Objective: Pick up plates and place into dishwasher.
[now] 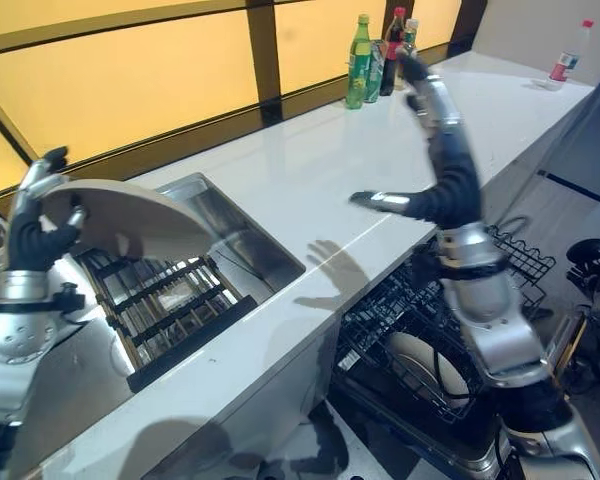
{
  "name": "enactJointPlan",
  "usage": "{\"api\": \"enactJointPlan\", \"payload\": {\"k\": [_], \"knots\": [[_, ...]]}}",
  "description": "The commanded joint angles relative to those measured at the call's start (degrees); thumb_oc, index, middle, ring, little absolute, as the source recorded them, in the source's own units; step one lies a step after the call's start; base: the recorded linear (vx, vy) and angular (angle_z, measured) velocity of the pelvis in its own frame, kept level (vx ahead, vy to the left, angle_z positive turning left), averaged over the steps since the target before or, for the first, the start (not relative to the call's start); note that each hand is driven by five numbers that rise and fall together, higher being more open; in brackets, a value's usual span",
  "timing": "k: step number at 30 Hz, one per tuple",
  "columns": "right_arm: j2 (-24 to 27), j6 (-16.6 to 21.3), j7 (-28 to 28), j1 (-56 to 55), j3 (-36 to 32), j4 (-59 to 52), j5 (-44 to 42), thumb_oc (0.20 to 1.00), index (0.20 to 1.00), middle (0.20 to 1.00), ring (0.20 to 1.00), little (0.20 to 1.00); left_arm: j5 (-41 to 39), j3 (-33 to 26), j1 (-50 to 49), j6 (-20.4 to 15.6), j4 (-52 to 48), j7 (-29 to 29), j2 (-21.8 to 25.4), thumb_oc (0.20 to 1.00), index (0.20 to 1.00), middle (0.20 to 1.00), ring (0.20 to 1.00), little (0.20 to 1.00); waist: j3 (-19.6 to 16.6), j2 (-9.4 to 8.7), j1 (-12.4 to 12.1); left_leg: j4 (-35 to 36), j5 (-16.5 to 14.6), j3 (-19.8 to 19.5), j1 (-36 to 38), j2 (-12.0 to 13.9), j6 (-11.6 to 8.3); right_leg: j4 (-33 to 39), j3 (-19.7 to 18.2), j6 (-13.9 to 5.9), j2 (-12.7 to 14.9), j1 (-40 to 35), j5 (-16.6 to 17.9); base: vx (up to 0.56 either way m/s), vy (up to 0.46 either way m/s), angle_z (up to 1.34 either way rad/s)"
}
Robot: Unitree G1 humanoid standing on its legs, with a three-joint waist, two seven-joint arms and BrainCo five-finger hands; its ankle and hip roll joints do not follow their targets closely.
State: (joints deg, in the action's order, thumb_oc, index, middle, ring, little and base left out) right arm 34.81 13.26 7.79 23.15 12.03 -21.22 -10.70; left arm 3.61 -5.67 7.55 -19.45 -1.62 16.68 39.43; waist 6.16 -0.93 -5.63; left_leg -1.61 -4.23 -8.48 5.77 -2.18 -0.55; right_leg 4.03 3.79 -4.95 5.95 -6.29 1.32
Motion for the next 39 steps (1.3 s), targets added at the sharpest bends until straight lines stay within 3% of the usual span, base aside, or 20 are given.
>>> {"api": "enactJointPlan", "payload": {"k": [1, 8, 14, 21, 25, 30, 39], "knots": [[-2.4, -1.9, -2.4, 4.2, 3.3, -2.5, -1.4, 1.0, 1.0, 1.0, 1.0, 1.0, -1.9, 2.1, 4.8, -0.1, -2.5, 4.1, 0.1, 0.2, 0.2, 0.2, 0.2, 0.2, -4.4, -0.58, -0.7, 0.3, 0.7, -0.5, -3.0, -2.1, 1.92, -10.3, 0.0, 0.21, -1.2, 3.4, -6.5, -0.03, -0.008, 0.07], [-8.0, -7.1, -6.4, 5.1, 12.3, -1.4, -4.6, 1.0, 1.0, 1.0, 1.0, 1.0, -1.3, 6.6, 7.6, 1.7, -4.1, 5.7, -3.5, 0.2, 0.2, 0.2, 0.2, 0.2, -4.9, -0.64, -1.2, 1.0, 1.2, -1.4, -2.9, -2.5, 2.1, -10.5, 0.0, 0.31, -1.5, 3.5, -6.6, -0.04, -0.002, 0.05], [-11.3, -9.0, -4.7, 6.4, 16.8, 1.2, -3.6, 1.0, 1.0, 1.0, 1.0, 1.0, -1.9, 8.8, 8.6, 0.8, -6.6, 6.9, -5.3, 0.2, 0.2, 0.2, 0.2, 0.2, -5.0, -0.58, -1.9, 1.2, 1.5, -1.8, -3.2, -2.7, 2.17, -10.4, 0.4, 0.38, -1.4, 3.4, -6.6, -0.01, -0.002, 0.0], [-12.5, -9.7, -1.5, 7.7, 17.4, -0.2, -4.6, 1.0, 1.0, 1.0, 1.0, 1.0, -5.8, 9.3, 7.8, -1.2, -12.4, 4.3, -7.8, 0.2, 0.2, 0.2, 0.2, 0.2, -4.5, -0.9, -3.0, 1.2, 1.5, -3.1, -3.6, -3.1, 2.42, -10.7, 1.0, 0.37, -1.4, 3.5, -6.7, -0.01, -0.01, 0.01], [-13.2, -9.2, 1.3, 9.6, 17.5, 0.2, -1.1, 1.0, 1.0, 1.0, 1.0, 1.0, -8.0, 11.0, 7.8, -2.4, -14.8, 2.5, -9.5, 0.2, 0.2, 0.2, 0.2, 0.2, -4.6, -1.0, -3.6, 1.5, 1.8, -3.7, -3.6, -3.3, 2.46, -10.5, 1.5, 0.32, -1.3, 3.3, -6.5, 0.0, -0.011, 0.02], [-11.9, -8.8, 4.3, 9.4, 14.5, -0.4, -1.4, 1.0, 1.0, 1.0, 1.0, 1.0, -10.2, 11.4, 6.9, -4.1, -16.3, 0.8, -10.0, 0.2, 0.2, 0.2, 0.2, 0.2, -4.8, -0.98, -3.7, 1.7, 1.9, -4.1, -3.8, -3.4, 2.52, -10.3, 1.8, 0.21, -1.3, 3.4, -6.3, 0.0, -0.013, 0.12], [-12.2, -7.9, 2.6, 8.6, 11.9, -0.3, -3.7, 1.0, 1.0, 1.0, 1.0, 1.0, -13.8, 12.3, 5.6, -4.6, -16.6, -3.8, -10.9, 0.2, 0.2, 0.2, 0.2, 0.2, -4.9, -1.06, -3.8, 1.4, 1.6, -4.8, -4.0, -3.8, 2.92, -10.6, 1.7, 0.13, -1.2, 3.7, -5.8, 0.01, -0.007, 0.03]]}}
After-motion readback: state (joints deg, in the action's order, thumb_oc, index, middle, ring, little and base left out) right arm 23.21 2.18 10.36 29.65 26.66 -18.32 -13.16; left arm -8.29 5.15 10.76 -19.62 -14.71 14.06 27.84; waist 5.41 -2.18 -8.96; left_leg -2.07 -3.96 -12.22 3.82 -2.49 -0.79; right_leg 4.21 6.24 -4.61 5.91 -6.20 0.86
